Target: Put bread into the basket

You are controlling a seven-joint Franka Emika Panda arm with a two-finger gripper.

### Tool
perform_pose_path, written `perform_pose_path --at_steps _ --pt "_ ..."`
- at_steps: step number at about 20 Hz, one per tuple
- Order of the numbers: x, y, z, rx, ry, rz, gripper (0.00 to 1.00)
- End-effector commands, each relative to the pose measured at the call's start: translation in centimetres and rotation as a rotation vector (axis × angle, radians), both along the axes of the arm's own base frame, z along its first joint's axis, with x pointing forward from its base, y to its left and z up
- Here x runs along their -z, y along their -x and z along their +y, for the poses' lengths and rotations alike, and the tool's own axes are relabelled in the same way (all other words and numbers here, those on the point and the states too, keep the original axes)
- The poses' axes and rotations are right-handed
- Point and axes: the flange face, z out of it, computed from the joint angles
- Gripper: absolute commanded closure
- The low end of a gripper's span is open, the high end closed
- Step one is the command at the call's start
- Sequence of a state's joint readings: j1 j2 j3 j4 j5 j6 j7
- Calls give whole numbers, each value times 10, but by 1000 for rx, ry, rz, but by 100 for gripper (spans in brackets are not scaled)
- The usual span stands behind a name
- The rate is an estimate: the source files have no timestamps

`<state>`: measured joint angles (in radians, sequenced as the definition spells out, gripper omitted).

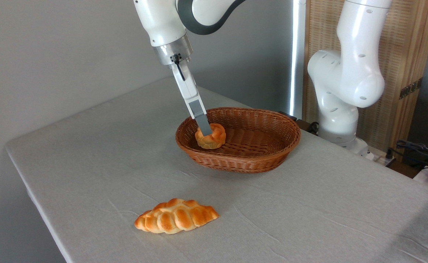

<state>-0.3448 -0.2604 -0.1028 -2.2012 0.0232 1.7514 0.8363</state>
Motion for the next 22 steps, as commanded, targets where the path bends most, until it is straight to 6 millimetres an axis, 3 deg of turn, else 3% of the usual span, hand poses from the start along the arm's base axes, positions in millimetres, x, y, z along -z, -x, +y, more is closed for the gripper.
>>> perform_pose_path --at_steps 1,2,4,6,7,10,14,16,22 --pt "-31 -16 19 -66 38 -54 0" --pt "-41 -22 30 -102 49 -72 0" --pt "-90 -49 71 -195 103 -162 0" --pt "-118 -66 99 -257 132 -217 0" --pt "-126 -73 109 -275 138 -232 0" --pt "-156 -121 139 -365 155 -272 0" --pt "-172 -131 178 -465 215 -244 0" --pt "-173 -133 181 -479 219 -211 0" --pt "-163 -135 157 -438 193 -153 0"
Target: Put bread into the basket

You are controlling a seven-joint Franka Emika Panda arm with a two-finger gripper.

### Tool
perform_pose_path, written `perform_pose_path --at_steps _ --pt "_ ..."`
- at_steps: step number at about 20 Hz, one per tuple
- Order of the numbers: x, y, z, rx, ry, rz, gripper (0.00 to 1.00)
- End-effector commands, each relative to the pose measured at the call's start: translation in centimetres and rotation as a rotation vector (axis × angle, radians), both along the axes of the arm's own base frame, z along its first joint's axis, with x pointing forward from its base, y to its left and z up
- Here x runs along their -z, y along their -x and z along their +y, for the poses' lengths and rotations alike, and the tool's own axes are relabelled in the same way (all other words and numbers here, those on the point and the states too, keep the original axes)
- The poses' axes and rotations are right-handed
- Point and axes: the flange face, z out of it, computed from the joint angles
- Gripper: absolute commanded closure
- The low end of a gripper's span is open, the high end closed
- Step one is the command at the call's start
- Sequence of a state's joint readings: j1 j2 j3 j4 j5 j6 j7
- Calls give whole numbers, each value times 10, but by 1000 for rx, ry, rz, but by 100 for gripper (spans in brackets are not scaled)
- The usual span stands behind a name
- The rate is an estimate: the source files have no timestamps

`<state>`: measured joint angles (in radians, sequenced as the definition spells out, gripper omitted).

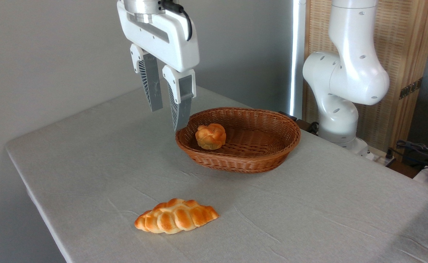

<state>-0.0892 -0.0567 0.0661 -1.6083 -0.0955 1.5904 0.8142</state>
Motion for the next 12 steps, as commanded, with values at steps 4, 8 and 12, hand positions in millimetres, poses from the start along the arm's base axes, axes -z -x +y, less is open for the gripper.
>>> perform_pose_path --at_steps 4,8,12 --pt "1 -4 -23 3 -1 38 0" --pt "-1 -3 -21 9 -3 32 0" --pt "-2 -1 -14 3 -25 29 0"
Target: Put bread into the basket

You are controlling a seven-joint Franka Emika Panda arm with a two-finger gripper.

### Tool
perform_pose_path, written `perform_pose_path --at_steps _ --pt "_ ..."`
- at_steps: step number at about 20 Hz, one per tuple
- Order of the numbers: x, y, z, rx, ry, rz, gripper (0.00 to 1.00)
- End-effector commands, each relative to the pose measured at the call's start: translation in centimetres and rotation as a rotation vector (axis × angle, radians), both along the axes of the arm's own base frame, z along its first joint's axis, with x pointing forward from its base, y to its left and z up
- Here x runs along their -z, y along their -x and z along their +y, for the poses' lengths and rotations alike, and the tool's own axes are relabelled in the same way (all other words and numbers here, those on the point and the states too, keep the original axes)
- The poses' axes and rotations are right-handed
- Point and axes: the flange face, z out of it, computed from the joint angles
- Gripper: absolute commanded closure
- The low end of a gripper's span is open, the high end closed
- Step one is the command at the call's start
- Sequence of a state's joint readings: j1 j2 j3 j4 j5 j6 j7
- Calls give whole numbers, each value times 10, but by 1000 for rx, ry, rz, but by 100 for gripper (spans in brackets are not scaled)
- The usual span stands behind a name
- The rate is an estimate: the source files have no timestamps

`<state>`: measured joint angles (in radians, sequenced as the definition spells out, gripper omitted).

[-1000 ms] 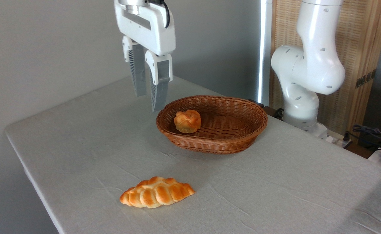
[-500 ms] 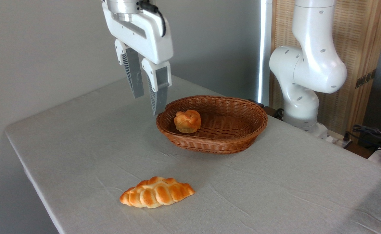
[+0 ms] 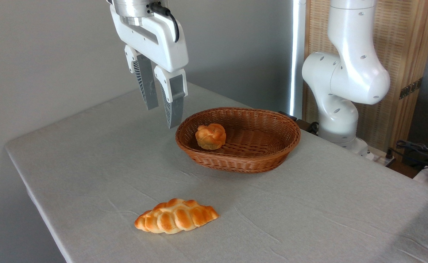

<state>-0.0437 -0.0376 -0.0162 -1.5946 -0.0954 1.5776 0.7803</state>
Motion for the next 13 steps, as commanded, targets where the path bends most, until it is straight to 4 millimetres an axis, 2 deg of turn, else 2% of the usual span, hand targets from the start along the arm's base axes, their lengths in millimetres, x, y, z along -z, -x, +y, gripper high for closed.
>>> perform_pose_path --at_steps 1,13 --pt "-6 2 8 -4 -33 9 0" --pt "-6 2 13 -10 -50 4 0"
